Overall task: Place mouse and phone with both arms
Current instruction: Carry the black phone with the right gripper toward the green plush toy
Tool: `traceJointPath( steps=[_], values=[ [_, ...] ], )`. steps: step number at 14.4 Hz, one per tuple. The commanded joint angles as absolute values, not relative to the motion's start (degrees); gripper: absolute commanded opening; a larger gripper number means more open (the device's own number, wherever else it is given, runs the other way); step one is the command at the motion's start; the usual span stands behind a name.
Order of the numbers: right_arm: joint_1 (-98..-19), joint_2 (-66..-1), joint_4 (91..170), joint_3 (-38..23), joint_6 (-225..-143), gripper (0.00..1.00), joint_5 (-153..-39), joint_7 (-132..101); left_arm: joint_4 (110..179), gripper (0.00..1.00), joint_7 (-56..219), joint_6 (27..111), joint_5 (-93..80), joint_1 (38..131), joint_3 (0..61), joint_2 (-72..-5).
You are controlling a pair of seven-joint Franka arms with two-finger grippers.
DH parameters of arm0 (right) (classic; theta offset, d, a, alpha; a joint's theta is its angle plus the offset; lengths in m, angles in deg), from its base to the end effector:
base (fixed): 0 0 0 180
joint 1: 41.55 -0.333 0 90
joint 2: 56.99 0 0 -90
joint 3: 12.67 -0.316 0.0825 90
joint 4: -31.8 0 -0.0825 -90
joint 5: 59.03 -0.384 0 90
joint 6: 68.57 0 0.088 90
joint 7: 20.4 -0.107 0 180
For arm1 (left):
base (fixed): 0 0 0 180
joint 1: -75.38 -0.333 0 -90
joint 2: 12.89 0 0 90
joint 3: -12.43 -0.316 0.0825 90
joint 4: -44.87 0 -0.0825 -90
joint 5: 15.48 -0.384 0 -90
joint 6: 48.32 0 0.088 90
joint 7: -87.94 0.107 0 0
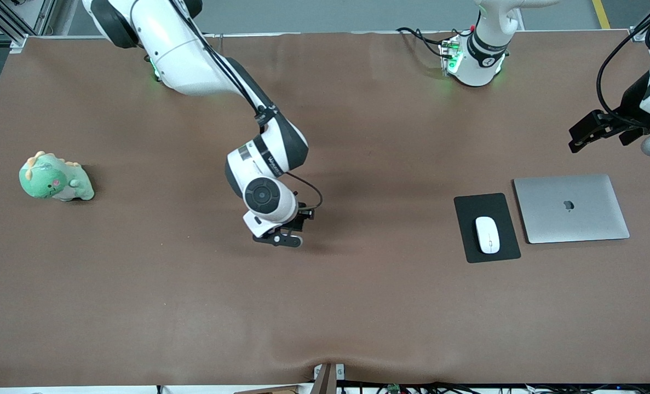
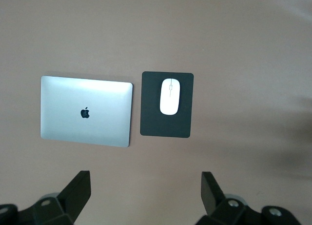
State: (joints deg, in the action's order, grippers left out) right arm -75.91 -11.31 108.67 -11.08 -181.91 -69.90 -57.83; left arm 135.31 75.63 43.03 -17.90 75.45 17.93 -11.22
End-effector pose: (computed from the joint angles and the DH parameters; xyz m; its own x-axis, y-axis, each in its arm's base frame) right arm 0.5984 0.4044 0.2389 0.9637 -0.1582 -0.2153 -0.1643 -0.9864 -0.0109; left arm 0.5459 -0.0496 0.6391 0.9918 0.1162 0.0534 0.1181 -0.9924 -0.0344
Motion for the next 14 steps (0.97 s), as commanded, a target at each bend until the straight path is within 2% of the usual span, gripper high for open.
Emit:
traceJointPath(
  steps=[1,5,10,14],
  values=[
    [-73.63,-13.66,111.77,-11.62,-180.71,0.09,-69.23,-57.67,135.14,1.0,76.87,42.56,-16.62,75.11,18.14,-10.87],
    [-70.38,-18.92,118.26,-11.62,-181.15,0.07,-69.05,-53.55,135.05,1.0,76.87,42.56,-16.53,75.2,18.14,-10.7],
    [-63.97,-27.54,132.33,-11.44,-185.89,0.02,-68.53,-42.21,135.57,1.0,76.87,42.21,-16.53,75.2,18.14,-10.0],
    [-57.65,-31.58,138.31,-11.0,-186.95,0.02,-65.45,-33.7,134.52,1.0,76.86,42.3,-16.53,75.38,18.23,-10.43]
  ],
)
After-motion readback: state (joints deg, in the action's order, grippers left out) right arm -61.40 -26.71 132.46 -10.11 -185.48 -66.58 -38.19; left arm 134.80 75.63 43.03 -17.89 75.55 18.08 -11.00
